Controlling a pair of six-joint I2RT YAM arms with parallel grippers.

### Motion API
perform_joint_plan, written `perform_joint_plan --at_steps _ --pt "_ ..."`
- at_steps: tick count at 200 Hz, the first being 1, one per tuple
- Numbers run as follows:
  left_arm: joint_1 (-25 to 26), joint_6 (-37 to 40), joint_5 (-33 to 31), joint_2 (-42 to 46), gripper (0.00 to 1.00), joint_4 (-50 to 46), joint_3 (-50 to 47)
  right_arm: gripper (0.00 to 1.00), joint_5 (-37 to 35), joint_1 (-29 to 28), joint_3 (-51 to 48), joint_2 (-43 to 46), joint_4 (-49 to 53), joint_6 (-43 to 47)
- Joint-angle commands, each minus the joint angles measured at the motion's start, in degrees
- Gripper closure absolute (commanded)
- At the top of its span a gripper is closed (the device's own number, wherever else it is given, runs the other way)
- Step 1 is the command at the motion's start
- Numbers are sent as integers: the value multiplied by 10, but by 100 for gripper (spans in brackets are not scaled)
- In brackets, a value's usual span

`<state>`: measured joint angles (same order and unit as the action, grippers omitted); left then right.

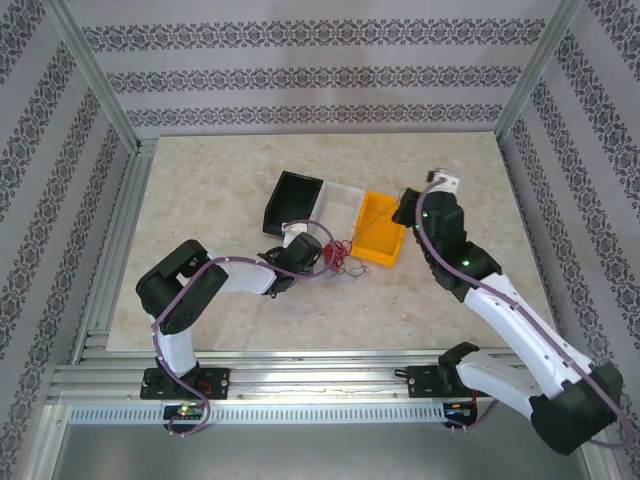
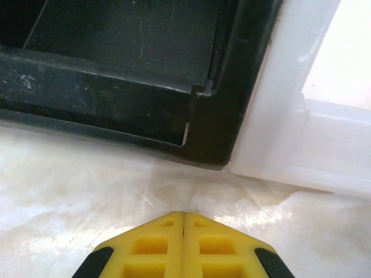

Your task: Untangle the cables

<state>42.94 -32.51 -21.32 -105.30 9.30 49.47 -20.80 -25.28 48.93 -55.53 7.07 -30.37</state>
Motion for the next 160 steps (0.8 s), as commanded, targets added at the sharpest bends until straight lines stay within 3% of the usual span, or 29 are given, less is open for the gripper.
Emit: perform_joint_plan --at_steps 1,46,64,85,108,134,160 --pt "-16 -20 -13 -9 100 -30 -8 100 -26 41 -15 31 8 -50" --pt "-19 -13 -2 -2 100 -6 -23 100 65 107 -25 53 2 -59" --pt "-19 28 52 6 100 68 -48 100 101 106 -30 48 0 -50" --pt "-18 86 174 23 100 192 -90 100 139 97 -37 40 -3 -42" --pt "-16 109 260 42 60 281 -114 100 145 60 -39 34 2 -13" --pt "-16 102 289 55 47 262 -91 100 116 9 -30 26 18 12" --pt "-16 91 319 43 38 242 -46 100 89 10 -51 11 27 -40"
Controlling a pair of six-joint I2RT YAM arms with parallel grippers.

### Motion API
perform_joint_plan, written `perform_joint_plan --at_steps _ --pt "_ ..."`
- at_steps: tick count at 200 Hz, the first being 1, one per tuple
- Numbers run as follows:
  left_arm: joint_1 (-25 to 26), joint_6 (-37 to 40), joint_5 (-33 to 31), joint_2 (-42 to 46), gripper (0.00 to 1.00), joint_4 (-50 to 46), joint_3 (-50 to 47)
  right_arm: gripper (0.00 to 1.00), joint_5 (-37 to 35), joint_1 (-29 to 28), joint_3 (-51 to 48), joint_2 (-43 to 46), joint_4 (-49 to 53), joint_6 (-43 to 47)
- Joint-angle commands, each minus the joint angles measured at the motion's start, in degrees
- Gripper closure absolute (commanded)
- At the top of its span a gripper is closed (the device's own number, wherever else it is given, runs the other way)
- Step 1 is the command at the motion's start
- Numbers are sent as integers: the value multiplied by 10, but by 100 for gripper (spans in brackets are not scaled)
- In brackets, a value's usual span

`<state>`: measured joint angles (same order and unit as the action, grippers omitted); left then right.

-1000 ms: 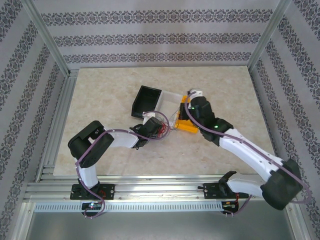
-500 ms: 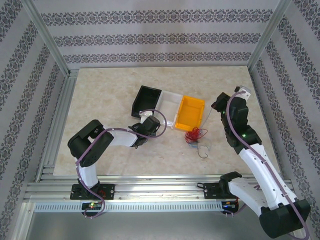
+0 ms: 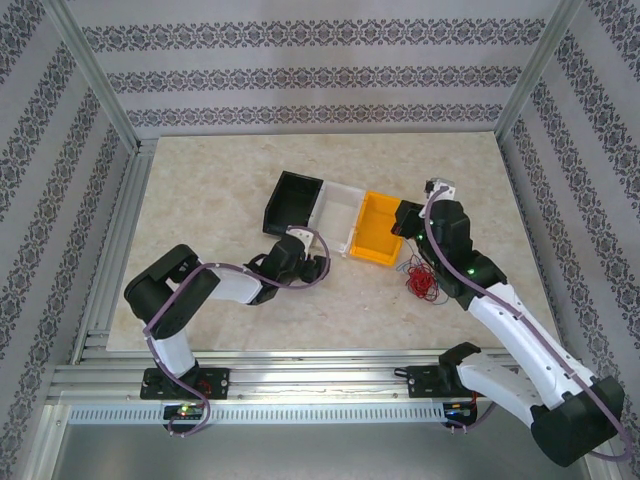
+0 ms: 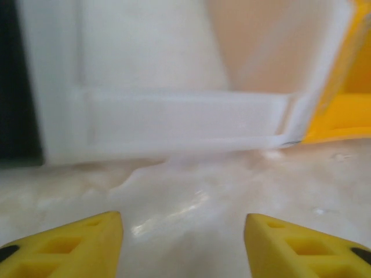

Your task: Untangle the cables

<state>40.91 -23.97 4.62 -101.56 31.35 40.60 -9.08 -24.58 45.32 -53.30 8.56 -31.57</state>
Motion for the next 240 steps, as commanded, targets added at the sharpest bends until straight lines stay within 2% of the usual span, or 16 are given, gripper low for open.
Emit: perform_joint_plan --at_steps 1,16,50,74,111,184,216,240 --pt "4 5 60 6 38 22 45 100 -28 4 -17 -11 12 -32" --pt "4 -12 52 0 36 20 60 100 -9 14 -41 -24 7 -80" --pt "4 -80 -40 -3 36 38 42 100 -6 13 -111 -35 15 -170" --pt "4 -84 -56 -7 36 26 36 100 5 20 -156 -37 10 -206" --pt "4 -89 -66 -11 37 13 40 100 34 48 -177 -84 -14 -216" --pt "4 -88 -84 -23 37 -25 54 100 107 93 -66 -276 -64 -132" --pt "4 -87 -103 -28 37 -42 58 100 160 111 19 -379 -87 -110" --pt "3 -89 -118 -28 37 -59 59 100 171 114 83 -426 -86 -97"
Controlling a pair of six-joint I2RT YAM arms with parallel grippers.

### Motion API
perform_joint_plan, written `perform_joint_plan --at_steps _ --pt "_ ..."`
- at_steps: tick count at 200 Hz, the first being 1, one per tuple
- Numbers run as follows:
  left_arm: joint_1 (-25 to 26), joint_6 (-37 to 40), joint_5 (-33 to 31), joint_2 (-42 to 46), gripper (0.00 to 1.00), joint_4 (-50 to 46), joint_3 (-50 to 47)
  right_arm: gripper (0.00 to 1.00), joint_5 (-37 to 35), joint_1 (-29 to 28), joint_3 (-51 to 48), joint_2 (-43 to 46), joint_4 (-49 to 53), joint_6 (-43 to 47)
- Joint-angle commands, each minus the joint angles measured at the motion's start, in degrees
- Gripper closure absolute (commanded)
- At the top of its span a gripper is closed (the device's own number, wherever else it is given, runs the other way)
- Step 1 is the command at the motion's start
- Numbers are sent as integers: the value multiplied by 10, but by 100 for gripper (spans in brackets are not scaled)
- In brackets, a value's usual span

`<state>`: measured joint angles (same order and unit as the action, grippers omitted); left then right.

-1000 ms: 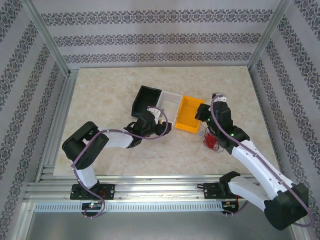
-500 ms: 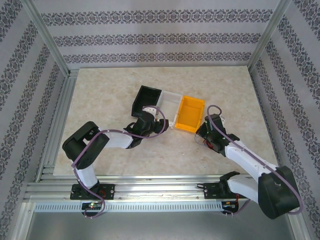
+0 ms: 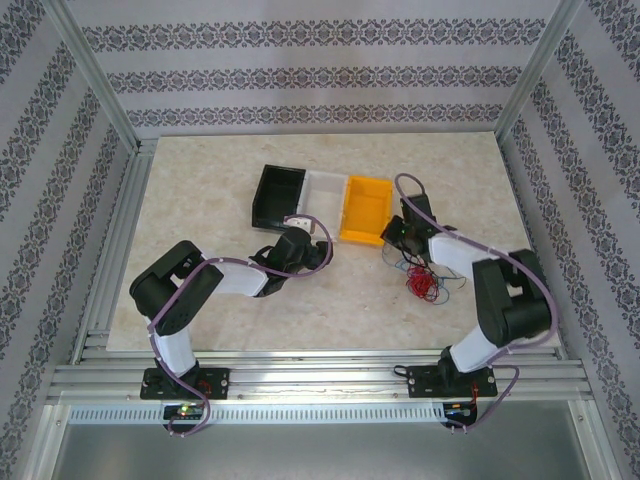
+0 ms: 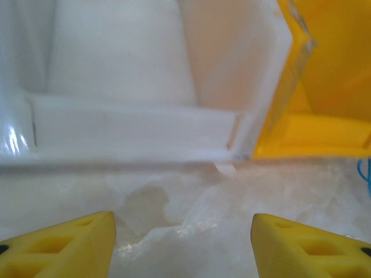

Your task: Untangle the cables

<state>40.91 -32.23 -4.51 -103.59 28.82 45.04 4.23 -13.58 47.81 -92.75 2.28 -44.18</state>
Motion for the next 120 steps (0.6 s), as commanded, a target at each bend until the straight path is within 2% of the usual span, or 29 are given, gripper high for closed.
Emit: perform_joint_plan --at_steps 1,34,56,84,120 --pt "3 -7 -27 -8 37 -35 15 100 38 4 61 -33 -24 29" --pt "3 -1 -27 -7 37 -41 15 100 44 8 121 -58 -10 54" --pt "3 10 -5 -14 37 -36 22 100 54 10 131 -42 -3 71" --pt "3 22 37 -37 38 -40 47 100 48 2 90 18 -8 74" --pt "3 18 49 -70 38 -41 78 100 38 -21 16 118 -3 87"
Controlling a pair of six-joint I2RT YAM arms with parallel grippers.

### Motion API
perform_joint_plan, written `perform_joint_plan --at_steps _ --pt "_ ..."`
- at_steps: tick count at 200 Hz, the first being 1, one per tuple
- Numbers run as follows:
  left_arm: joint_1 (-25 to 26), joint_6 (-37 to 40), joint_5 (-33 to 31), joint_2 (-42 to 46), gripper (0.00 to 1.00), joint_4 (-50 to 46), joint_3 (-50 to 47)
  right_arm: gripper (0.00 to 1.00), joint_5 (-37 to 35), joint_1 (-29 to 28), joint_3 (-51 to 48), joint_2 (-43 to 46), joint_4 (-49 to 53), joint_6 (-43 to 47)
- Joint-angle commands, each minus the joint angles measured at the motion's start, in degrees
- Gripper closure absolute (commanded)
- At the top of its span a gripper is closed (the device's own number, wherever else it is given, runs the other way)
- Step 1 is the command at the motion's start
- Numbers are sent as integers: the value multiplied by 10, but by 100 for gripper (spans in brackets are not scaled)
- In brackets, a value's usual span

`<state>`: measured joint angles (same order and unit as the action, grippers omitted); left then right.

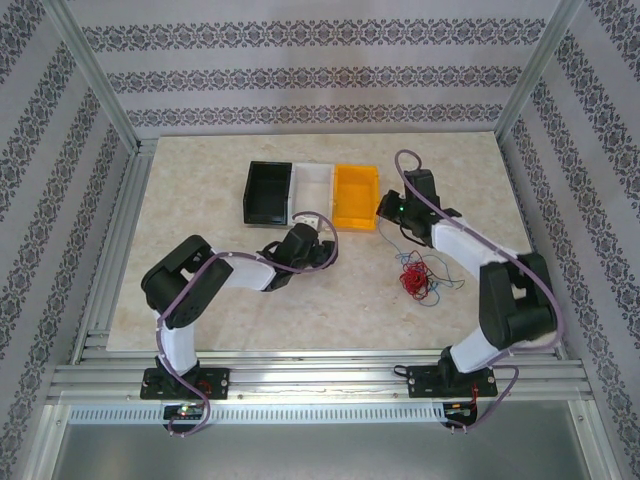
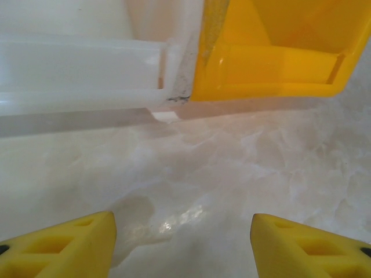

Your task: Untangle the cables

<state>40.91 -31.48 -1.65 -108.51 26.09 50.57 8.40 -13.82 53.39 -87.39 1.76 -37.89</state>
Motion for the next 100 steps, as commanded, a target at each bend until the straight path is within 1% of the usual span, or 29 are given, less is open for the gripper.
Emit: perform_joint_plan --at_steps 1,22,36,52,63,86,100 --pt "4 11 22 -21 37 -12 22 100 -4 -19 -42 67 3 26" --pt "5 23 61 -18 37 41 12 100 8 -50 -61 124 28 58" --pt "4 41 91 -10 36 92 -12 100 33 -69 -65 152 34 66" --pt "4 50 93 10 35 137 -48 100 59 -95 -59 175 29 63" --pt "4 53 76 29 34 156 -74 100 64 -118 -43 181 29 63" --pt "4 35 -12 73 34 168 -128 100 80 -177 15 171 21 69" --pt "4 27 -42 97 34 182 -159 100 98 -210 60 154 12 72"
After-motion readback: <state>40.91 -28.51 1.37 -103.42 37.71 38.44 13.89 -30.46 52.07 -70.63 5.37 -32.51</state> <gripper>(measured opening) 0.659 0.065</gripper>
